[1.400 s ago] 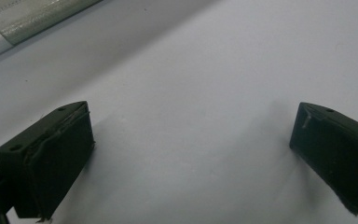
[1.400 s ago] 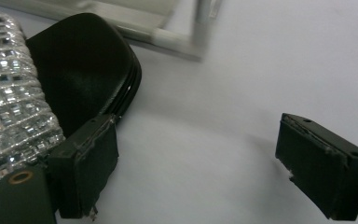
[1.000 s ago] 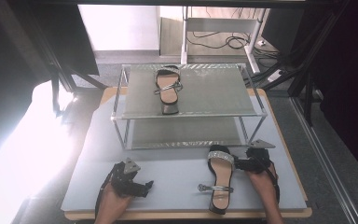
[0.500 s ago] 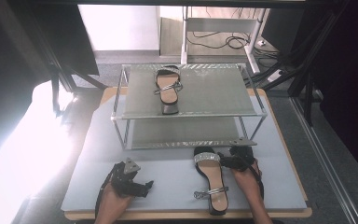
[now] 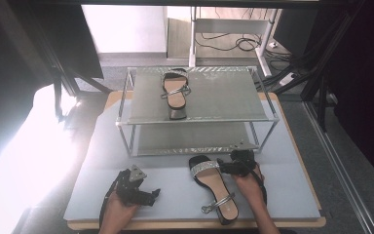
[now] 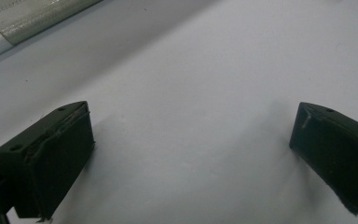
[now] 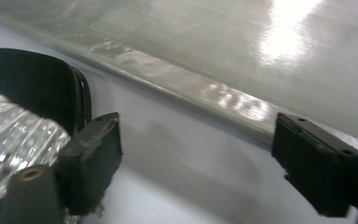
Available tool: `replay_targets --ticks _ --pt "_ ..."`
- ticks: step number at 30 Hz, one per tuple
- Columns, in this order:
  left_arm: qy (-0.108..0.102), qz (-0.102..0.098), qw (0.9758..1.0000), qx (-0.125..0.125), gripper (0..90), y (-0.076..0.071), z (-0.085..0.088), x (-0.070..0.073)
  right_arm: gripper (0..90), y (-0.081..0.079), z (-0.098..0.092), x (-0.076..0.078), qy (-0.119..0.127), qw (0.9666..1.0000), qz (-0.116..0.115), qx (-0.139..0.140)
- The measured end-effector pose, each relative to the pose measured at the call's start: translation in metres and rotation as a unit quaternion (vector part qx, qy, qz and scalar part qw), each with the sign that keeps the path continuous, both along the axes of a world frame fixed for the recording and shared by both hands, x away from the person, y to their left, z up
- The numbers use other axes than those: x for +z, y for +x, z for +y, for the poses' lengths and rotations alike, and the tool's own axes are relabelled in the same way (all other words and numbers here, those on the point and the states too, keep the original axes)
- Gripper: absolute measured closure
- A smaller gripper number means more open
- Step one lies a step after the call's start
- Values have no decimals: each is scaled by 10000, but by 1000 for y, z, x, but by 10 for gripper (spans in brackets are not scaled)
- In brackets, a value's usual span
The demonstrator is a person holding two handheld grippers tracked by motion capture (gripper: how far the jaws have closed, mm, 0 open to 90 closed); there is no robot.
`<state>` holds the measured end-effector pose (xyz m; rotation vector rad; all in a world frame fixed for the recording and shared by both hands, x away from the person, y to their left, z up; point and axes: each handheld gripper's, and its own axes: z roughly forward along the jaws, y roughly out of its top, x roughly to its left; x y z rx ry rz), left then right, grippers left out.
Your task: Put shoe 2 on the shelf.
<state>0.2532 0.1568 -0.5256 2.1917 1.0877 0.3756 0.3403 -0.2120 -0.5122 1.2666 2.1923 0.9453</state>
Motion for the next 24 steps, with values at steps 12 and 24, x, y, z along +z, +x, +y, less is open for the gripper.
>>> replay_targets --ticks 12,24 --pt "2 -1 10000 1 0 0 0 0 150 -25 -21 17 723 9917 513 928" --pt "0 -2 10000 1 0 0 0 0 522 -9 5 1 1251 9760 1118 1390"
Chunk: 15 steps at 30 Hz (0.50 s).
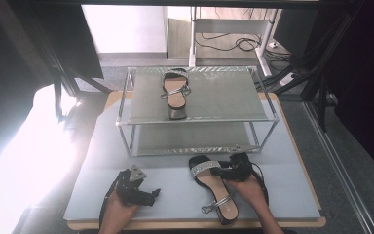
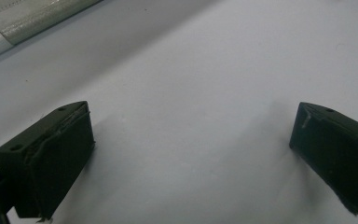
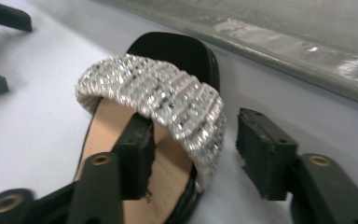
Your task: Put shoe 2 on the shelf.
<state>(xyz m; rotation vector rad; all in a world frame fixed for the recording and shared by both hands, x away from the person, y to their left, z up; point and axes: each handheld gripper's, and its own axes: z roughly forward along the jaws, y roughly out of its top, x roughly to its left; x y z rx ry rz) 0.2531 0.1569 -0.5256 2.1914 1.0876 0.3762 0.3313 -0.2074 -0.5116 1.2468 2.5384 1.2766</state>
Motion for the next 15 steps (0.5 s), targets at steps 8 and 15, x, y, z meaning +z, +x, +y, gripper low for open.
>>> replay_targets --ticks 8,15 --pt "-6 0 10000 3 0 0 0 0 684 6 -5 -2 375 9972 508 -396" --pt "-7 0 10000 4 0 0 0 0 705 6 -8 0 548 9932 765 -688"
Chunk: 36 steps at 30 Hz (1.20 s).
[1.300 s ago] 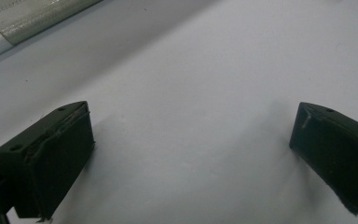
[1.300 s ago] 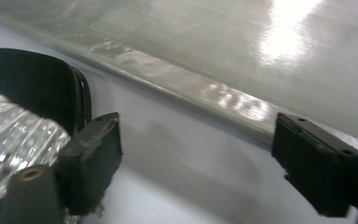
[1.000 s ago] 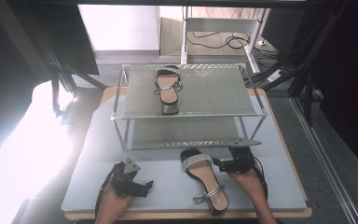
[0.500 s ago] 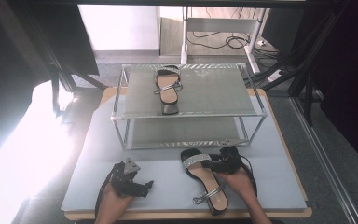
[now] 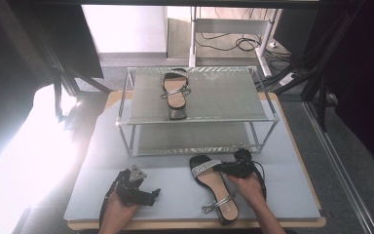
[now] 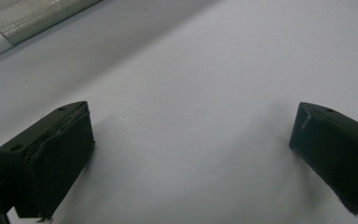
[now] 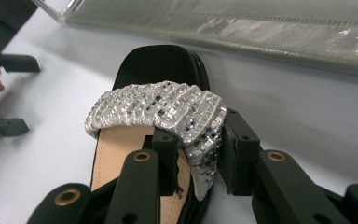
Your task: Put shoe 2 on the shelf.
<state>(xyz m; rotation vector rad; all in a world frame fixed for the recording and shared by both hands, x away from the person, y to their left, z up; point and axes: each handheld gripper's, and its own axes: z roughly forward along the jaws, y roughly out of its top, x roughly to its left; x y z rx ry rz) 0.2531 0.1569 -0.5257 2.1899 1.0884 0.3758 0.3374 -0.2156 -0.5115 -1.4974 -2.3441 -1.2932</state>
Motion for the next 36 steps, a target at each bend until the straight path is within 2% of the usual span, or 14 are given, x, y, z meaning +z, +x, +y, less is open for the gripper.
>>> replay_targets --ticks 6,12,17,27,36 --pt "1 -3 10000 -1 0 0 0 0 709 -2 -7 9 201 9996 146 -149" --pt "0 -1 10000 -4 0 0 0 0 712 -5 -15 18 287 9990 261 -214" --pt "-1 -1 10000 -3 0 0 0 0 713 -7 -22 27 325 9988 270 -267" --pt "7 8 10000 -6 0 0 0 0 713 -13 -32 58 318 9990 124 -290" --pt "13 4 10000 -12 0 0 0 0 713 -16 -34 89 301 9992 148 -231"
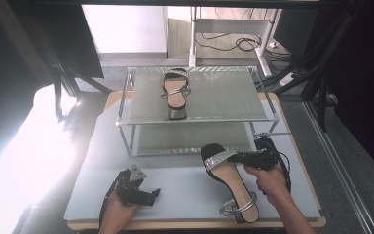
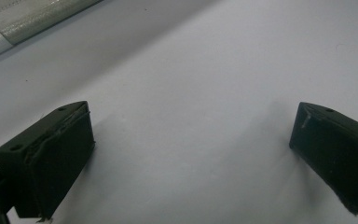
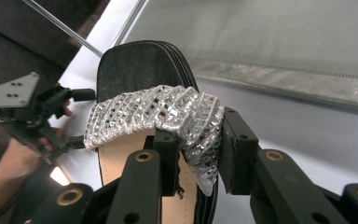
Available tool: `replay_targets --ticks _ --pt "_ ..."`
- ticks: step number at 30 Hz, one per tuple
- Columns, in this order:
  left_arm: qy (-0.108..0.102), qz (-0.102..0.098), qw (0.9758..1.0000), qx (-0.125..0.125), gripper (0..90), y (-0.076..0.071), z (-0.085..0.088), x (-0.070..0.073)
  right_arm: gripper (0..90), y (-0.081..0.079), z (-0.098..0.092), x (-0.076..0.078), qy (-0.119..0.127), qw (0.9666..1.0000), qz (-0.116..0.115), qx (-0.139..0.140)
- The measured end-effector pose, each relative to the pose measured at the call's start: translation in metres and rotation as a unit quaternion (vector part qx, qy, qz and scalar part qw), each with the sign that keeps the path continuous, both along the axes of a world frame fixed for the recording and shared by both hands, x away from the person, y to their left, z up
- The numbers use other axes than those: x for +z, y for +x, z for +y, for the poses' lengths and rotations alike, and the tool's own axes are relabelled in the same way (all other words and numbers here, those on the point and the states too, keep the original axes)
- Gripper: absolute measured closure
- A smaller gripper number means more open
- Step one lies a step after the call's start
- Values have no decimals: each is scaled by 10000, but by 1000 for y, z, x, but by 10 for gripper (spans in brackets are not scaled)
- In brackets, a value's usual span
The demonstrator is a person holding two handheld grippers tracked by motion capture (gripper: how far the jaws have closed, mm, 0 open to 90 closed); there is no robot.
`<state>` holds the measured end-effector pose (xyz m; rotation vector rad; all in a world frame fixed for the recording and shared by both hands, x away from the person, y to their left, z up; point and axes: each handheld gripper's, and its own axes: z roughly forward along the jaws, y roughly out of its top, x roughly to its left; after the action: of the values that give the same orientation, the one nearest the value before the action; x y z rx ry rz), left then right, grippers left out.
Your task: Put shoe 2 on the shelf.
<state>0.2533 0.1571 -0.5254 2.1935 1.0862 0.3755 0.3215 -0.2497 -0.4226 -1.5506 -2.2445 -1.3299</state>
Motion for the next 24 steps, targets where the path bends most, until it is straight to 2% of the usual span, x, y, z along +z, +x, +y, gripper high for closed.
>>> replay_targets --ticks 16,24 --pt "-8 0 10000 12 0 0 0 0 712 -6 -5 56 185 9998 70 61" --pt "-16 1 10000 6 0 0 0 0 712 7 -6 87 156 9998 60 -100"
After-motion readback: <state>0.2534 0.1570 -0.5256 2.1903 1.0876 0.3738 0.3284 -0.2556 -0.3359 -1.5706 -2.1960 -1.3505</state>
